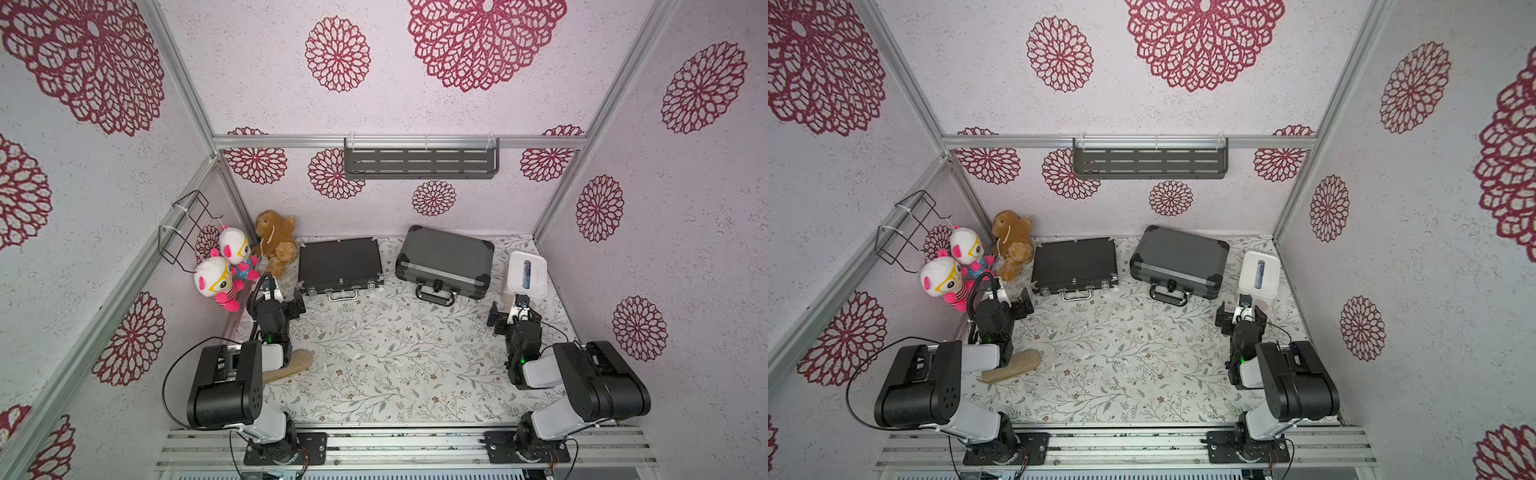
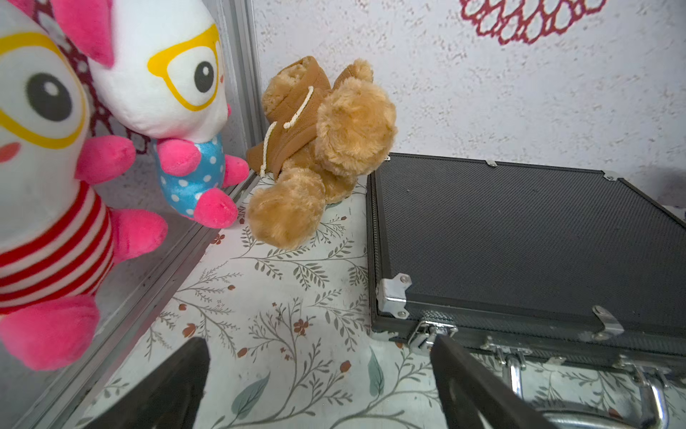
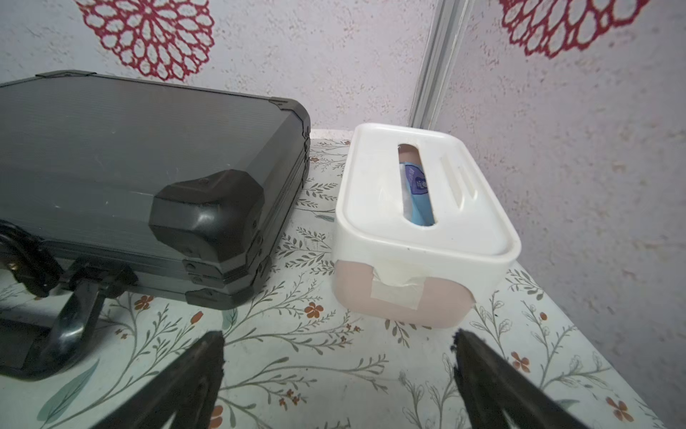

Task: Open the poker set cases
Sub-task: Pick up the poker set case from the center of the board.

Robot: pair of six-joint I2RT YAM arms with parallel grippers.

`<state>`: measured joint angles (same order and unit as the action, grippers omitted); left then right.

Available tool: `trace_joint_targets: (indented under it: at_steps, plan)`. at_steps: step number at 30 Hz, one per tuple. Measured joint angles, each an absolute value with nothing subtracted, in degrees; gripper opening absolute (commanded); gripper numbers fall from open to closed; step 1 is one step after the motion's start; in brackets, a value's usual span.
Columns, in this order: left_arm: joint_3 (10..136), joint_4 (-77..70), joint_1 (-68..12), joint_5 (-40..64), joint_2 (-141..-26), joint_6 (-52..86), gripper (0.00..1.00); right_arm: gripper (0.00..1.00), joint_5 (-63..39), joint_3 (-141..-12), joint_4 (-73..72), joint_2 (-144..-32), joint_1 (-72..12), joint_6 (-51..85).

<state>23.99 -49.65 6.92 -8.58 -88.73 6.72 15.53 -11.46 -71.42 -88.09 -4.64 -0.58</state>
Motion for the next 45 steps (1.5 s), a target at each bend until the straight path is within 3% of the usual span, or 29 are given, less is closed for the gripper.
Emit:
trace_joint_targets:
  at_steps: [24, 30, 33, 38, 41, 45]
  plan:
    - [23.99, -49.12, 6.9, -9.69, -88.73, 6.94, 0.97, 0.99, 15.25, -11.46, -70.89, -88.09, -4.64, -0.58]
    - [21.39, -49.89, 3.7, -10.63, -86.04, 4.25, 0.97, 0.99, 21.08, -9.02, -71.57, -84.2, -7.75, -1.43]
    - [22.04, -38.7, -3.49, -12.14, -75.07, 2.11, 0.97, 0.99, 25.45, -10.66, -62.48, -75.66, -10.46, -1.61]
    - [36.86, -21.1, -12.34, -8.91, -61.49, 12.16, 0.97, 0.99, 30.17, -21.69, -44.47, -67.9, -11.09, -0.12]
    - [38.52, -21.98, -14.68, -2.7, -60.53, 20.08, 0.97, 0.99, 32.14, -25.89, -34.57, -63.48, -11.18, 5.04]
    - [38.59, -17.45, -16.23, 2.22, -67.24, 23.35, 0.97, 0.99, 37.91, -29.52, -17.69, -56.49, -10.74, 21.82]
